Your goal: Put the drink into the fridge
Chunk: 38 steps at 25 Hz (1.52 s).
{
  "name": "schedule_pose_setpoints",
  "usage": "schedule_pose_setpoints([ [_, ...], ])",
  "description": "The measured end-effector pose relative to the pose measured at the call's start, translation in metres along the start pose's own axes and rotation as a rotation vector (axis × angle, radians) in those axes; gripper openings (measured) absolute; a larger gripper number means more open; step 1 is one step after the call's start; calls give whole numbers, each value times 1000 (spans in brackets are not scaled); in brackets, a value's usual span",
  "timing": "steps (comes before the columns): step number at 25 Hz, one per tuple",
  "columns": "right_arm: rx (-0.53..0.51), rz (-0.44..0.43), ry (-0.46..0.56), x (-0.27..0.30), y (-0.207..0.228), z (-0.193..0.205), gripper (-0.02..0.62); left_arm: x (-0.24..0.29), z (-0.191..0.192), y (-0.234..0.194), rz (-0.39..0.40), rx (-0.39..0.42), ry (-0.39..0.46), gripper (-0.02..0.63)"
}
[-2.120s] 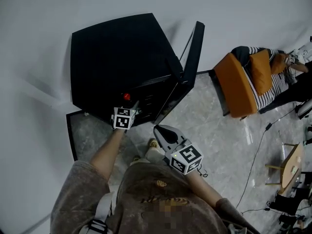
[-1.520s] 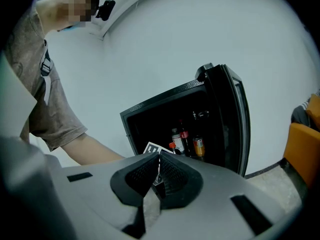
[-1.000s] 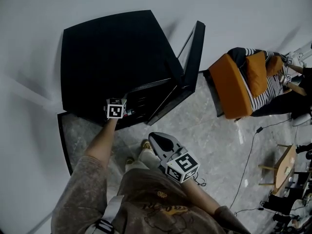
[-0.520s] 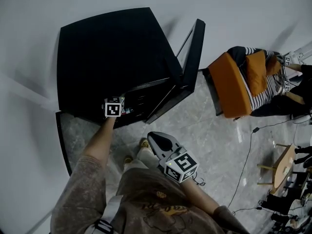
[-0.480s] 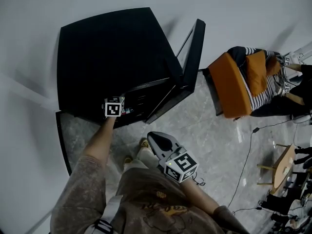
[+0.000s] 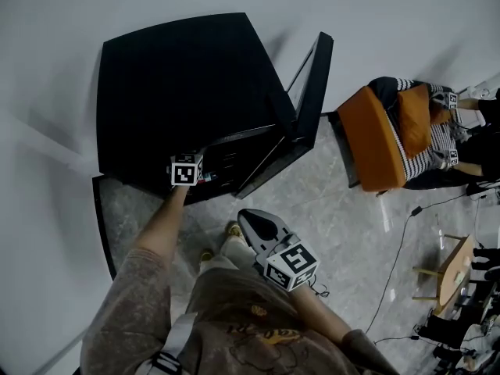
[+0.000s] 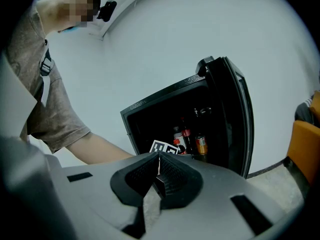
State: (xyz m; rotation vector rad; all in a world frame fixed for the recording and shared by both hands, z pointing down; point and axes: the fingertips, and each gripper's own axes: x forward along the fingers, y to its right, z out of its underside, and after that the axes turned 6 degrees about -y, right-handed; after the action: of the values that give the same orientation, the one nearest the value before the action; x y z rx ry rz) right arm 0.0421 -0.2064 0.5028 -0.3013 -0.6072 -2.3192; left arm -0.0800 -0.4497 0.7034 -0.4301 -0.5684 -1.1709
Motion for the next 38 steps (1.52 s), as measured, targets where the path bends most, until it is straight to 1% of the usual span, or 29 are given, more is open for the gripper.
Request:
schedule_pose_setpoints([
  [4, -3, -8, 1, 1, -3, 0, 21, -9, 4, -1, -8, -19, 8, 388],
  [9, -6, -9, 6, 0, -4, -1, 21, -27, 6, 4, -21, -37, 54, 388],
  [15, -11, -19, 4, -1, -7, -2, 21, -60, 14, 15, -32, -37, 45, 382],
  [17, -14, -26, 4, -1, -9, -4, 21, -70, 17, 19, -29, -27, 39, 325],
  [20, -27, -40, 1, 0, -13, -6, 21, -87, 19, 27, -22, -8, 17, 181],
  [22, -35, -48, -2, 0, -15, -8, 21, -98, 24, 31, -28, -6, -18, 41],
  [23, -38, -51, -3, 0, -16, -9, 21, -104, 25, 33, -28, -7, -34, 6],
  [25, -45, -54, 0, 1, -16, -12, 21, -114, 24, 37, -13, -11, -44, 6],
  [27, -55, -55, 3, 0, -14, -17, 21, -126, 16, 42, 8, -15, -35, 6],
  [30, -61, -55, 5, -1, -12, -21, 21, -147, 4, 56, 57, -20, -29, 5],
  [33, -62, -59, 10, -2, -11, -25, 21, -172, -6, 71, 125, -15, -19, 5],
  [38, -80, -83, 15, -4, -15, -29, 21, -218, -20, 100, 251, 41, 31, 5],
])
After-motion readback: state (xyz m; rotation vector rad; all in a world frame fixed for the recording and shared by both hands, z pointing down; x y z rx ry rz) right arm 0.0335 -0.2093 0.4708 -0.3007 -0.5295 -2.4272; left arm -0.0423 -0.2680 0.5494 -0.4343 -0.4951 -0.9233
